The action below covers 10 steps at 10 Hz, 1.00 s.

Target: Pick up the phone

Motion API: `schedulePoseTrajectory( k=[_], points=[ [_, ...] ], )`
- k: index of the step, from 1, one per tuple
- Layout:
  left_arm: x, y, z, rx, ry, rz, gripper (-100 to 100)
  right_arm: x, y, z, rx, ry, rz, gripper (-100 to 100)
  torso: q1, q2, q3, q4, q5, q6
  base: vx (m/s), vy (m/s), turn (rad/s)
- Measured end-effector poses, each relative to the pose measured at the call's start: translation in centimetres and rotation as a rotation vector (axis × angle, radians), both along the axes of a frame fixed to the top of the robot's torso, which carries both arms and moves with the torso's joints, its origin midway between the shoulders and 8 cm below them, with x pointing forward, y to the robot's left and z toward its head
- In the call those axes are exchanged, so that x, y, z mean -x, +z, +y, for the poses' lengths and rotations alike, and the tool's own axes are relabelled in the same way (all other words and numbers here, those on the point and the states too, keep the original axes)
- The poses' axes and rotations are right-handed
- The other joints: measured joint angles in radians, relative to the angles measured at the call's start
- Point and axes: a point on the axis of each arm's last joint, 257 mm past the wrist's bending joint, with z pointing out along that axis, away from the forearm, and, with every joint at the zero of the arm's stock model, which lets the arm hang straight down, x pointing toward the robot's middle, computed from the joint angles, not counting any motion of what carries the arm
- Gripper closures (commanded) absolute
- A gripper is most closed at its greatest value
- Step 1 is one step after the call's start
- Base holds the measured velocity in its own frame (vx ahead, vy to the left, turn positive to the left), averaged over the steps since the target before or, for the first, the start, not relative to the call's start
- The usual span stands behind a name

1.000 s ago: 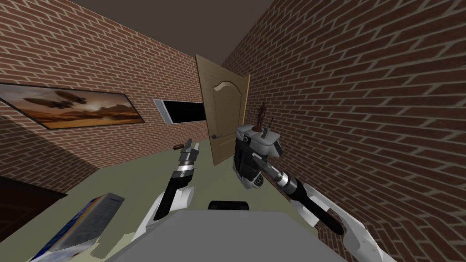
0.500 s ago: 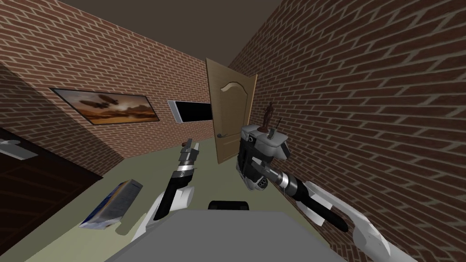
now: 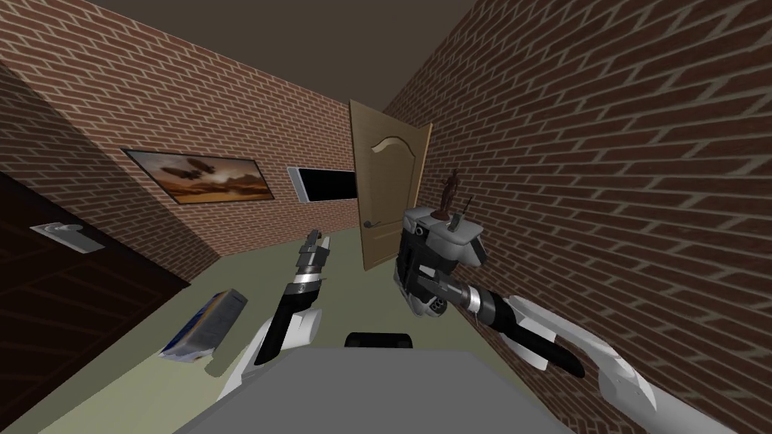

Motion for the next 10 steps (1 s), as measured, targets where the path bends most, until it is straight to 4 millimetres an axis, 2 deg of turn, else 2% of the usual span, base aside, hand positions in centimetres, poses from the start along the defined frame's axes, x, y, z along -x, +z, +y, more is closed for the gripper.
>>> schedulePoseTrajectory(
  k=[2,3,4,5,7,10],
  points=[
    [0.0,0.0,0.0,0.0,0.0,0.0,0,0.2,-1.8,-0.7,0.084,0.025,0.011,-100,0.0,0.0,0.0,0.0,0.0,0.0,-0.022,0.02,0.07],
    [0.0,0.0,0.0,0.0,0.0,0.0,0,0.4,-2.1,-0.9,0.114,0.037,0.017,-100,0.0,0.0,0.0,0.0,0.0,0.0,0.0,0.005,-0.023],
    [0.0,0.0,0.0,0.0,0.0,0.0,0,0.6,-2.3,-1.2,0.135,0.046,0.021,-100,-0.001,-0.001,0.0,0.0,0.0,0.0,-0.019,0.027,0.272],
    [0.0,0.0,0.0,0.0,0.0,0.0,0,0.6,-3.5,-1.7,0.181,0.06,0.025,-100,0.0,-0.001,-0.001,0.0,0.0,-0.001,-0.028,0.02,0.149],
    [0.0,0.0,0.0,0.0,0.0,0.0,0,1.1,-4.3,-2.5,0.246,0.083,0.037,-100,-0.001,0.0,0.0,0.0,0.0,0.0,-0.01,0.008,-0.017],
    [0.0,0.0,0.0,0.0,0.0,0.0,0,1.7,-6.0,-3.8,0.346,0.117,0.05,-100,0.0,0.0,0.0,0.0,0.0,0.0,-0.021,0.019,0.14]
  ],
)
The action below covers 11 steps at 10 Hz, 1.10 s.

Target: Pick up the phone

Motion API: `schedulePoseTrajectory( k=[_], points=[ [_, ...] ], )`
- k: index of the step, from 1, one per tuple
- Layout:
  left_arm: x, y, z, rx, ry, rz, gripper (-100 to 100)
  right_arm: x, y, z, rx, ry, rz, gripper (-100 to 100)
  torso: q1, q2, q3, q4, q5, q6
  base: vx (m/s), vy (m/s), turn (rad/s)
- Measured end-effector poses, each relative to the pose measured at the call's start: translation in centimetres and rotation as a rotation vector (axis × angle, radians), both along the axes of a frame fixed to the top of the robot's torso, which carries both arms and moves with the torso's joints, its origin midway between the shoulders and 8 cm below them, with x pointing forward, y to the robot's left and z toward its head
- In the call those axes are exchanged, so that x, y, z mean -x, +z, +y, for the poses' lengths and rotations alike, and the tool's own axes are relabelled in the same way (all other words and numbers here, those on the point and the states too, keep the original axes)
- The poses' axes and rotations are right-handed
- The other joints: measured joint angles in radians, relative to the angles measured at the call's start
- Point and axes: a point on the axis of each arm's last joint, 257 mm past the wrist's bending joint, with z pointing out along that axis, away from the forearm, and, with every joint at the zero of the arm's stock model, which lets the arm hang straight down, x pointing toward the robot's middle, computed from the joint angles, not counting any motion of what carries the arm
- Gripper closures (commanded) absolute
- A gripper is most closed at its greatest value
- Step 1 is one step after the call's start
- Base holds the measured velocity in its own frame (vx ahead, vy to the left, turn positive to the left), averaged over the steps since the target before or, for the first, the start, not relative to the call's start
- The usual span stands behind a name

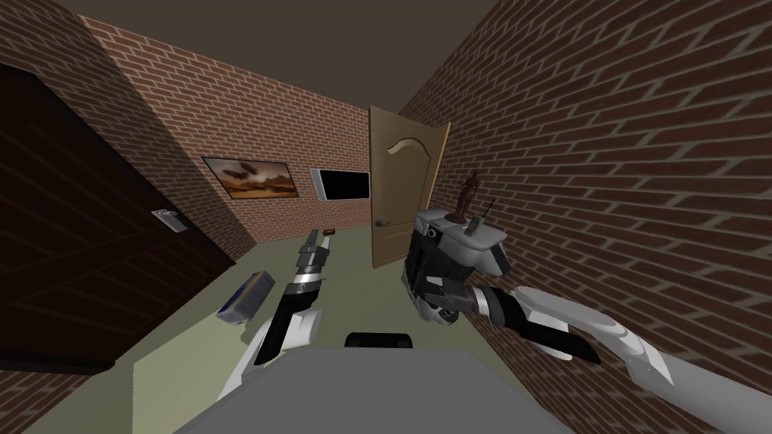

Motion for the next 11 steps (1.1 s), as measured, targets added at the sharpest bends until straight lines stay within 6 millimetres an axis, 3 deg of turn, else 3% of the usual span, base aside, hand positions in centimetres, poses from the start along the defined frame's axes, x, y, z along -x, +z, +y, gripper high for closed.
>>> schedulePoseTrajectory(
  k=[5,11],
  points=[
    [0.0,0.0,0.0,0.0,0.0,0.0,0,0.7,-2.0,-3.0,0.165,0.06,0.026,-100,-0.001,-0.001,0.0,0.0,0.0,0.001,-0.014,0.012,0.121],
    [0.0,0.0,0.0,0.0,0.0,0.0,0,1.5,-4.3,-8.2,0.406,0.14,0.062,-100,-0.001,-0.001,0.0,0.0,0.0,0.001,-0.013,0.008,0.118]
  ],
)
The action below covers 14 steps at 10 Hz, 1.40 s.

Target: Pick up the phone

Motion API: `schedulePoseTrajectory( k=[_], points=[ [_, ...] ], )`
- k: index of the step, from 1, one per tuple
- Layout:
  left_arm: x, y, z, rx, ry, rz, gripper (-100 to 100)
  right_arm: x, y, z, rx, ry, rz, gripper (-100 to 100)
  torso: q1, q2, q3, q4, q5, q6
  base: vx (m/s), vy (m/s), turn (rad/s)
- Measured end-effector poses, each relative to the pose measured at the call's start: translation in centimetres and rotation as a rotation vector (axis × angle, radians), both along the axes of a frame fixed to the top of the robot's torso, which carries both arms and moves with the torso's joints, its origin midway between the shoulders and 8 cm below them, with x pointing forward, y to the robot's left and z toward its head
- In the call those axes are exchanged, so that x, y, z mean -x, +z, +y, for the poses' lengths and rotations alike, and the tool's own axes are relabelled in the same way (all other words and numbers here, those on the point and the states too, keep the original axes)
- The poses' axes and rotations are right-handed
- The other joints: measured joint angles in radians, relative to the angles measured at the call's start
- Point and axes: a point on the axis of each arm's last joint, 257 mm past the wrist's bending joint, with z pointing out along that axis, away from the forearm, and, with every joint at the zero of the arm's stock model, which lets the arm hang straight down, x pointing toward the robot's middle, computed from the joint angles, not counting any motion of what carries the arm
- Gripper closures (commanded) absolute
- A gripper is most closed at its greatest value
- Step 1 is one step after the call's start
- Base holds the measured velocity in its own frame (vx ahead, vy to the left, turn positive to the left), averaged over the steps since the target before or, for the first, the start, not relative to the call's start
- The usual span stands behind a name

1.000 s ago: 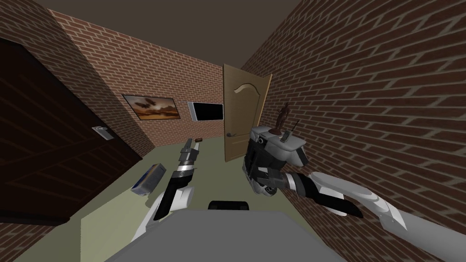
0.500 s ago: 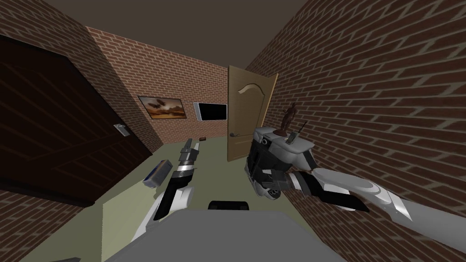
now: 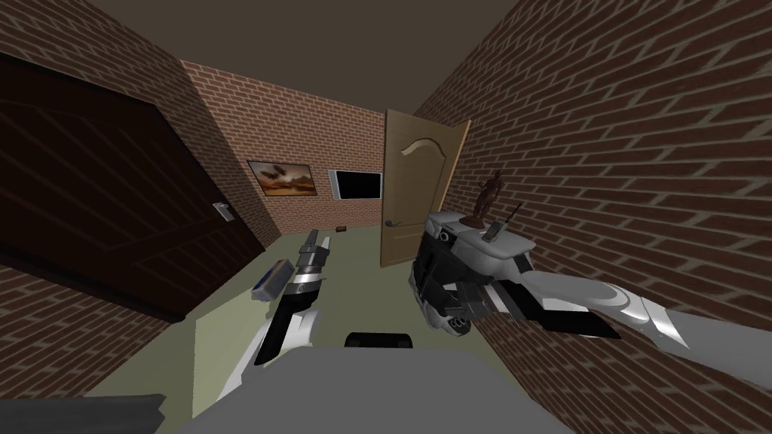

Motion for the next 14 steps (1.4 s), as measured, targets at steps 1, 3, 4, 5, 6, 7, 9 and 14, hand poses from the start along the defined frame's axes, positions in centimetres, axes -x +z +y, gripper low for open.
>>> schedulePoseTrajectory(
  k=[1,3,4,5,6,7,9,14],
  points=[
    [0.0,0.0,0.0,0.0,0.0,0.0,0,-0.1,-0.5,-1.2,0.052,0.015,0.001,-100,0.0,0.0,0.0,0.0,0.0,-0.001,-0.013,0.001,0.172],
    [0.0,0.0,0.0,0.0,0.0,0.0,0,0.1,-0.7,-2.6,0.11,0.032,0.016,-100,0.0,0.0,0.0,0.0,0.0,0.0,-0.003,-0.001,-0.024],
    [0.0,0.0,0.0,0.0,0.0,0.0,0,0.2,-0.6,-3.1,0.13,0.04,0.021,-100,0.0,0.0,0.0,0.0,0.0,0.0,-0.008,0.003,0.272],
    [0.0,0.0,0.0,0.0,0.0,0.0,0,0.0,-0.7,-4.5,0.179,0.054,0.022,-100,0.0,-0.001,0.0,0.0,0.0,-0.001,-0.01,-0.007,0.139],
    [0.0,0.0,0.0,0.0,0.0,0.0,0,0.3,-1.1,-5.3,0.21,0.063,0.033,-100,-0.001,0.0,0.0,0.0,0.0,0.0,-0.005,-0.004,-0.032],
    [0.0,0.0,0.0,0.0,0.0,0.0,0,0.5,-0.9,-5.8,0.23,0.068,0.041,-100,0.0,0.0,0.0,0.0,0.0,0.0,-0.001,0.0,-0.03],
    [0.0,0.0,0.0,0.0,0.0,0.0,0,0.4,-1.3,-7.7,0.305,0.098,0.04,-100,0.0,-0.001,0.0,0.0,0.0,-0.001,-0.007,-0.007,0.201],
    [0.0,0.0,0.0,0.0,0.0,0.0,0,0.1,-0.4,-11.7,0.442,0.135,0.067,-100,-0.001,0.0,0.0,0.0,0.0,0.0,-0.005,-0.009,0.056]
  ],
)
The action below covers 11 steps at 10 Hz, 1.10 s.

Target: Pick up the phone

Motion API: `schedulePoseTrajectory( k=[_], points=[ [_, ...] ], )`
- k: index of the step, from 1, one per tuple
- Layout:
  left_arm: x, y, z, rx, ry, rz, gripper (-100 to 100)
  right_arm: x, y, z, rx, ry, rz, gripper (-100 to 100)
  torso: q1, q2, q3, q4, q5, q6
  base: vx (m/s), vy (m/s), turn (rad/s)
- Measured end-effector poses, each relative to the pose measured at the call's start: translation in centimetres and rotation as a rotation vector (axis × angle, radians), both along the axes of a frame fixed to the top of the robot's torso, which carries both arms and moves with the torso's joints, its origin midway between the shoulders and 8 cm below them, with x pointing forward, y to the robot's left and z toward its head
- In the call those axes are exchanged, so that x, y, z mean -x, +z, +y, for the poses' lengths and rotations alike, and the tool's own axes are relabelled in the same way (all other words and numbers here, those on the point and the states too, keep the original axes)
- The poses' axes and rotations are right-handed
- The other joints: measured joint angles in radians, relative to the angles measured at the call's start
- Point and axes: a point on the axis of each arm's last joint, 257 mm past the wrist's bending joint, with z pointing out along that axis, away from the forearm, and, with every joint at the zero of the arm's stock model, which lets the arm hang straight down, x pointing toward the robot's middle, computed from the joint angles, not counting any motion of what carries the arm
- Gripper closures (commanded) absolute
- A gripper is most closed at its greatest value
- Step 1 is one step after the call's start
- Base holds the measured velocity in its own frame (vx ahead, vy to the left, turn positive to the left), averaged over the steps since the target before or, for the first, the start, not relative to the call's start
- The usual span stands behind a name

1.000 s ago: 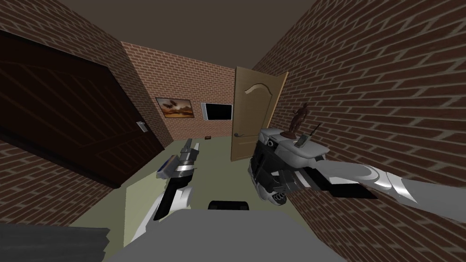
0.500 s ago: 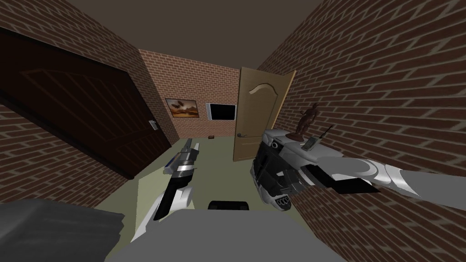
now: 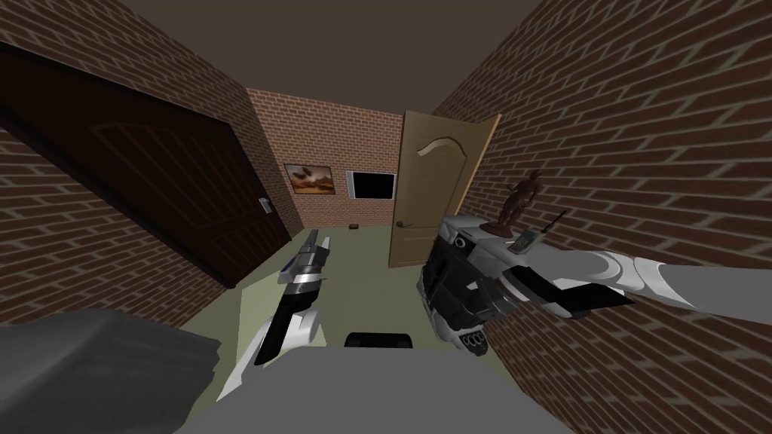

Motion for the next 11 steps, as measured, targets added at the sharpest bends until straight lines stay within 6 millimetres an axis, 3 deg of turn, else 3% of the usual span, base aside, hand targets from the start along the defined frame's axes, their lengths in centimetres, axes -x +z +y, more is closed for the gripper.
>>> schedulePoseTrajectory(
  k=[2,3,5,8,11],
  points=[
    [0.0,0.0,0.0,0.0,0.0,0.0,0,0.3,0.4,-0.9,0.041,0.015,0.01,-100,0.001,0.0,0.0,0.0,0.0,0.0,-0.002,-0.006,0.093],
    [0.0,0.0,0.0,0.0,0.0,0.0,0,0.0,0.7,-2.5,0.091,0.026,0.016,-100,0.0,0.0,0.0,0.0,0.0,-0.001,-0.009,-0.023,0.136],
    [0.0,0.0,0.0,0.0,0.0,0.0,0,0.1,1.2,-3.8,0.149,0.046,0.03,-100,0.0,0.0,0.0,0.0,0.0,0.0,-0.006,-0.018,0.068],
    [0.0,0.0,0.0,0.0,0.0,0.0,0,-0.1,2.8,-8.3,0.296,0.081,0.056,-100,-0.001,0.0,0.0,0.0,-0.001,0.0,-0.01,-0.032,0.135],
    [0.0,0.0,0.0,0.0,0.0,0.0,0,-0.5,4.7,-11.0,0.408,0.11,0.076,-100,-0.001,0.0,0.0,0.0,0.0,0.0,-0.011,-0.028,0.093]
  ],
)
